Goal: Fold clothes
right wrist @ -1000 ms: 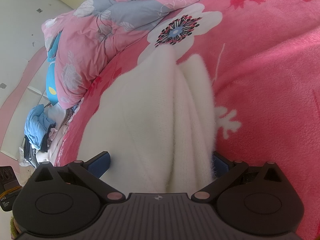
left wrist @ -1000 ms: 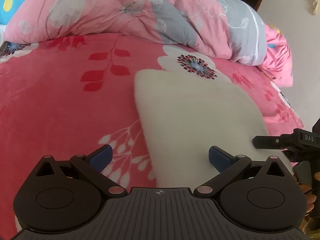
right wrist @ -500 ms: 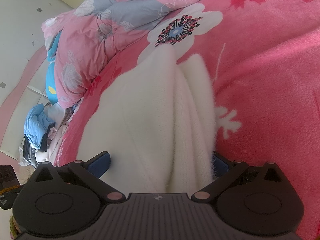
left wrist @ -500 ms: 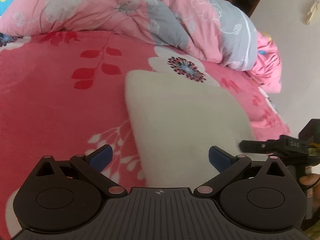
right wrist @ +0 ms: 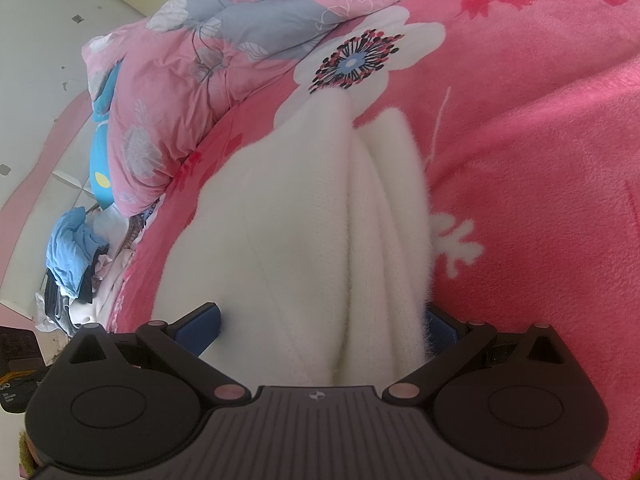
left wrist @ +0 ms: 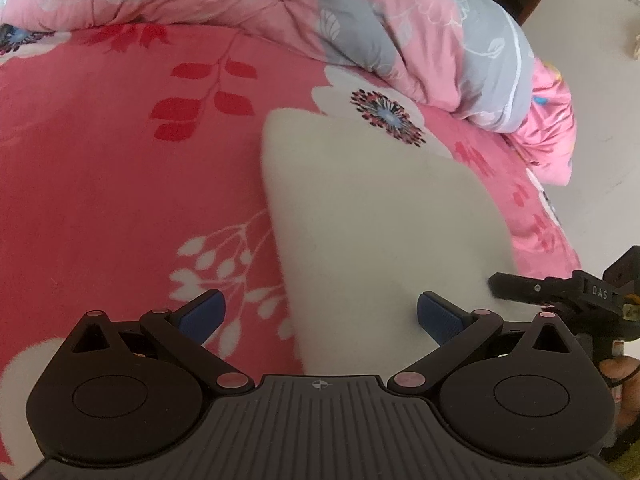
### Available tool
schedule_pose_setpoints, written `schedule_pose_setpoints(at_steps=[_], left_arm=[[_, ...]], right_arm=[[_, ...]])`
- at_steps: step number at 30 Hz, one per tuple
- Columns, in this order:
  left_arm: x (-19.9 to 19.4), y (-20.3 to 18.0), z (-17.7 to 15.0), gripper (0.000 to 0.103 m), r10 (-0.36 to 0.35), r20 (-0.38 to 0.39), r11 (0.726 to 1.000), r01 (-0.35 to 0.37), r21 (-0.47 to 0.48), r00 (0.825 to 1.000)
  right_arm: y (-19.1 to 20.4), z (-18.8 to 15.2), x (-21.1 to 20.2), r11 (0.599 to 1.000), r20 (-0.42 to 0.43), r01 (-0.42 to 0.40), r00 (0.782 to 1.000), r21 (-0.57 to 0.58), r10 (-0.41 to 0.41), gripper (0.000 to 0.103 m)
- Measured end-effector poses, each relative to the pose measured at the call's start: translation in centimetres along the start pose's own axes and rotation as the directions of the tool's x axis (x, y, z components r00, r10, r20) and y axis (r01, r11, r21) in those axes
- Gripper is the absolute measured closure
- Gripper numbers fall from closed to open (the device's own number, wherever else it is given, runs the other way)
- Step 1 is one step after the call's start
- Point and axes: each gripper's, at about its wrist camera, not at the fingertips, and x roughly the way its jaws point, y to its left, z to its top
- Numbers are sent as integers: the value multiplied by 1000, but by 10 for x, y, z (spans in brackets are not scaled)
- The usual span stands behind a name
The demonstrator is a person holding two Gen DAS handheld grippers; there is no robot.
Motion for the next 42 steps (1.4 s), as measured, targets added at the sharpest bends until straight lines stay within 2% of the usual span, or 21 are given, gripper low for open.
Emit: schedule_pose_setpoints(at_steps=[7, 15, 25, 42], left_arm=[[6, -2, 4, 0, 11, -15, 1000, -11, -10, 1000], [16, -1, 9, 0, -13, -43, 999, 11, -39, 999], [32, 8, 16, 0, -116, -103, 985, 101, -143, 988], [52, 16, 25, 0, -224, -131, 964, 199, -178, 966]], right_arm=[[0, 0, 0, 1000, -2, 1, 1000, -1, -1, 0], [0, 0, 1, 1000, -3, 1, 1000, -1, -1, 0], [0, 1, 1, 1000, -6, 3, 1000, -1, -3, 0], [1, 1, 2, 1000, -8, 7, 1000, 1, -7, 0]])
